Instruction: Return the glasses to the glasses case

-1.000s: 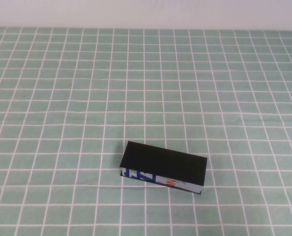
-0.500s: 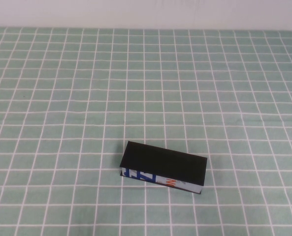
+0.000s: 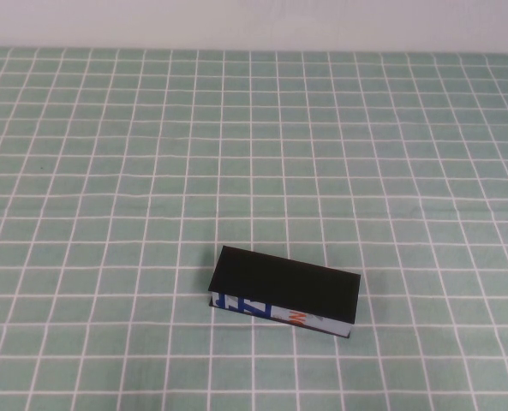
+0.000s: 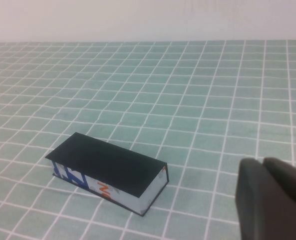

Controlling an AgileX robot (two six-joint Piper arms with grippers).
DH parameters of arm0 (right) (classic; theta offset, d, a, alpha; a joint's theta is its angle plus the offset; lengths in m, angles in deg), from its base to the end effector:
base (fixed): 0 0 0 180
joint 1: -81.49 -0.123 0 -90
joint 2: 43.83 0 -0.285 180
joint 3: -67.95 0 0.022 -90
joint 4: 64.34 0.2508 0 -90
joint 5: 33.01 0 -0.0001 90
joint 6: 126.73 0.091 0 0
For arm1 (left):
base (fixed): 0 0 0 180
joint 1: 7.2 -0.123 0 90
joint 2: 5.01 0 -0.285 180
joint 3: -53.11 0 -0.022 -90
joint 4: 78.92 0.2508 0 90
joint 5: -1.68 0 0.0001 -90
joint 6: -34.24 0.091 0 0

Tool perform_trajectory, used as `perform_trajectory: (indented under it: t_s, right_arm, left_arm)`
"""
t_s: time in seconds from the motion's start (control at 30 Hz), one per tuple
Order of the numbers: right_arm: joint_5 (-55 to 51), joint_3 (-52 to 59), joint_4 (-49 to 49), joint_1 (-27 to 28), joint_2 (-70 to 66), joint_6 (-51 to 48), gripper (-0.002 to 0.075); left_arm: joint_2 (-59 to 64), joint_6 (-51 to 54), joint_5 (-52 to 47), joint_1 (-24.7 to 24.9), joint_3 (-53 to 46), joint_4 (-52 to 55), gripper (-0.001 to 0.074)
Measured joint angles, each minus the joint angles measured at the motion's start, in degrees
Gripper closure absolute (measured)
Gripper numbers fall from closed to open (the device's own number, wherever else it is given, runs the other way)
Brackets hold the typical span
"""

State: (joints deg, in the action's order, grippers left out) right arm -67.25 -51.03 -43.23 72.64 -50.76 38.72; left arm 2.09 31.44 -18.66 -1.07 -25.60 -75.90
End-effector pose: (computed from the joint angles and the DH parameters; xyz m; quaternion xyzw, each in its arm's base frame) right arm 0.0257 0.0227 0.2558 -0.1031 0.7599 0.1444 0.6254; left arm 0.0530 -0.0040 0.1731 0.0375 0.7984 -0.0247 0.6005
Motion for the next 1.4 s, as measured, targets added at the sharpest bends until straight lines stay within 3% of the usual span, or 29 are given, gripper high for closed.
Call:
perform_trajectory:
  t_s: [0.73, 1.13, 1.4]
  right_arm:
    - [0.0, 0.2, 0.0, 0.0, 0.0, 0.0, 0.0739]
    - [1.3, 7.3, 0.0, 0.0, 0.0, 0.0, 0.0739]
    - [6.6, 12.6, -9.8, 0.0, 0.0, -0.1, 0.0739]
  left_arm:
    - [0.0, -0.1, 0.0, 0.0, 0.0, 0.0, 0.0737]
    - [0.0, -0.2, 0.0, 0.0, 0.0, 0.0, 0.0737]
    - [0.0, -0.3, 0.0, 0.0, 0.0, 0.0, 0.0737]
